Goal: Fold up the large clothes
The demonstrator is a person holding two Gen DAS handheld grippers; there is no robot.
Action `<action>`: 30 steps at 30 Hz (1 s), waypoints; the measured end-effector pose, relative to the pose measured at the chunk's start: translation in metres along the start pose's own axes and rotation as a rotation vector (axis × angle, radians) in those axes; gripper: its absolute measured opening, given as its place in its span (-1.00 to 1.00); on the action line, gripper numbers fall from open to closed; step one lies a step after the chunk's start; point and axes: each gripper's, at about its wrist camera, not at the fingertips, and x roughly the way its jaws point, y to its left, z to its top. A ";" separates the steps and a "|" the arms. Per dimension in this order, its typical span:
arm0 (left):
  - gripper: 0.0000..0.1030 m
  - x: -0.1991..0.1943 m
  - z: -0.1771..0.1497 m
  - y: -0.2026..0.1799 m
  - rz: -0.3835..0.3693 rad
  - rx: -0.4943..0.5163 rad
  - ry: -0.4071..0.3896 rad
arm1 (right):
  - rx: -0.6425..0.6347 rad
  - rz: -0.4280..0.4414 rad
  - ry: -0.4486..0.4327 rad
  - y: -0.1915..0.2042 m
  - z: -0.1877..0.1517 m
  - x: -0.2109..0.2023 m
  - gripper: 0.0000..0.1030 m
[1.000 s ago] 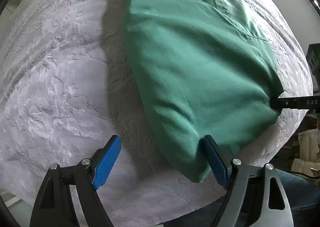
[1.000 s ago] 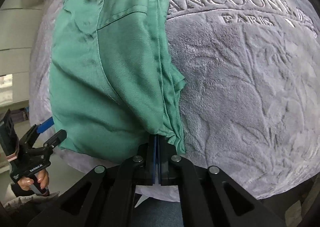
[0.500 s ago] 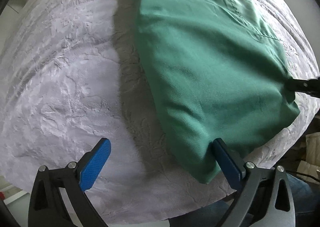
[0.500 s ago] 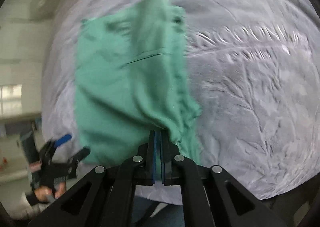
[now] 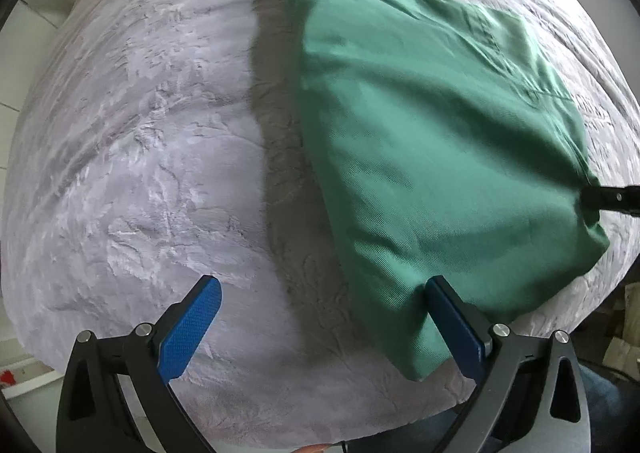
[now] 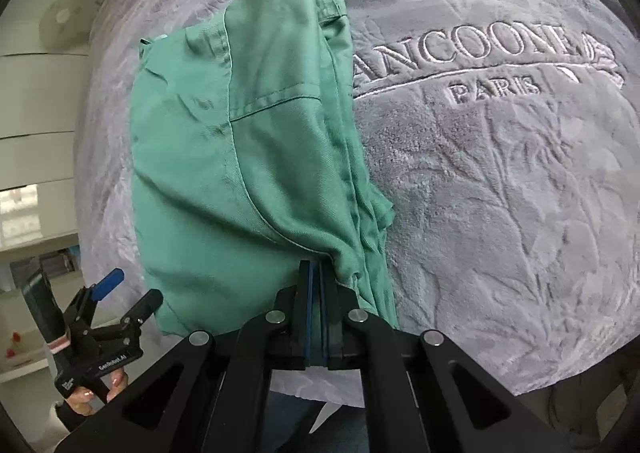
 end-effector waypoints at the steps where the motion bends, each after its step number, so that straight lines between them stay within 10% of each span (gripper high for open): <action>1: 0.98 0.000 0.002 0.005 0.000 -0.004 -0.003 | 0.005 -0.003 -0.006 0.001 0.000 -0.002 -0.94; 17: 0.98 -0.020 0.020 0.012 0.023 -0.085 -0.033 | -0.021 -0.112 -0.109 0.015 0.007 -0.048 -0.91; 18: 0.98 -0.025 0.024 0.012 0.028 -0.096 -0.044 | -0.039 -0.143 -0.116 0.021 0.008 -0.050 -0.78; 21: 0.98 -0.034 0.031 0.012 0.038 -0.120 -0.059 | -0.078 -0.212 -0.143 0.037 0.010 -0.053 0.92; 30: 0.98 -0.035 0.031 0.007 0.043 -0.128 -0.048 | -0.139 -0.279 -0.191 0.063 0.008 -0.057 0.99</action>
